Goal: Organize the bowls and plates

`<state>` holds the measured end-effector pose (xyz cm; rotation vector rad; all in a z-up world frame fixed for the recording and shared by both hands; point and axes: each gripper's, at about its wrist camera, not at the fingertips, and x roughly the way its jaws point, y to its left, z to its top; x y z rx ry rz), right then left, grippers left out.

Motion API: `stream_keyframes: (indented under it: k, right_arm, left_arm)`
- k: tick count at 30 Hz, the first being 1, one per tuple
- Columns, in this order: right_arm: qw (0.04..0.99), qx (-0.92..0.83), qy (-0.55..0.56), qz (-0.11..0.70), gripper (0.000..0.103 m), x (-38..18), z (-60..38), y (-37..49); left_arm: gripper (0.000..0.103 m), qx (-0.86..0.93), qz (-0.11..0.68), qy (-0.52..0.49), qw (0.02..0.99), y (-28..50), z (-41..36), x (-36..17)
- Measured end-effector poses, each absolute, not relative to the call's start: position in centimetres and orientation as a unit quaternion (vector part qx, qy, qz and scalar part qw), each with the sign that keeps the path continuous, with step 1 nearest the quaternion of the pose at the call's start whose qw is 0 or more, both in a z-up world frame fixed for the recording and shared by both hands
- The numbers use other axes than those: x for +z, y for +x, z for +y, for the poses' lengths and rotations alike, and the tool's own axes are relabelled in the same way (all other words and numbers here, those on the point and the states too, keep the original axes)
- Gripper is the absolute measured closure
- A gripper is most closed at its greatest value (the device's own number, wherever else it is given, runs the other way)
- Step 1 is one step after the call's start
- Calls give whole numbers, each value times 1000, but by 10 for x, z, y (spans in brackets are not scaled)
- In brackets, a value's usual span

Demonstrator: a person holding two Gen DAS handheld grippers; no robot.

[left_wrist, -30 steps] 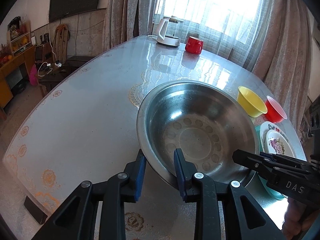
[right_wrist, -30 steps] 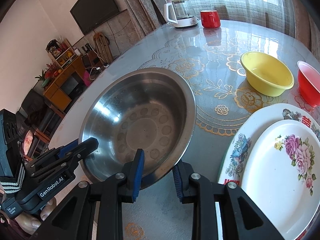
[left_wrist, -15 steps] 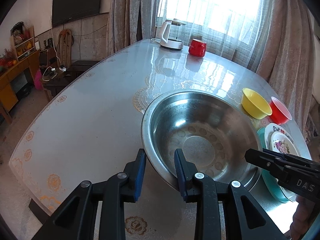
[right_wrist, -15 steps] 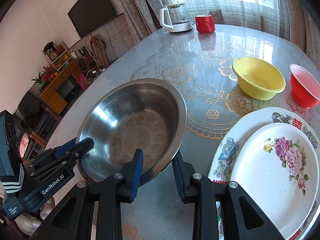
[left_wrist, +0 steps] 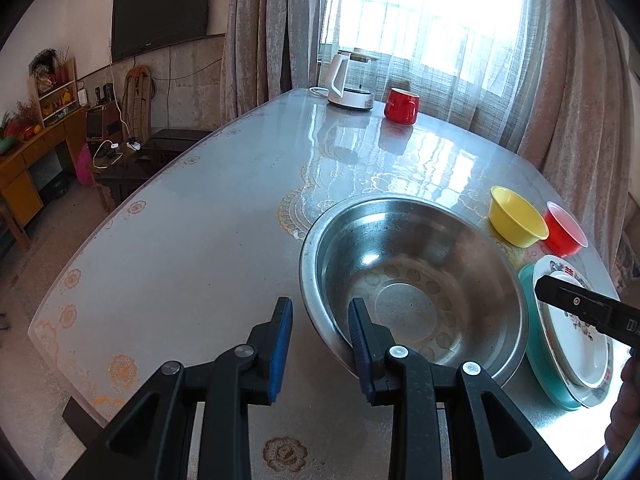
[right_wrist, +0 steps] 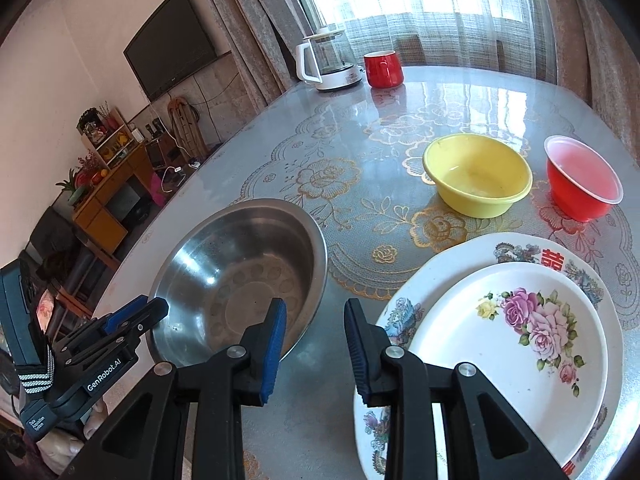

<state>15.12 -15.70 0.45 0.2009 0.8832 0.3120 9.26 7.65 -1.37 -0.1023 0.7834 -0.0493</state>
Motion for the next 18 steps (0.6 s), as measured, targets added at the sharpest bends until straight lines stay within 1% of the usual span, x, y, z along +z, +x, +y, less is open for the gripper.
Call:
stream_keyframes:
  k: [9,18]
  right_arm:
    - [893,105,150,411,73,12,-210,152]
    - [892,43,218,393,74,20,-274,167]
  left_arm:
    - [73,-54,363,-43,929,101,59,9]
    - [73,-127,370,-30,920,139,-1,31]
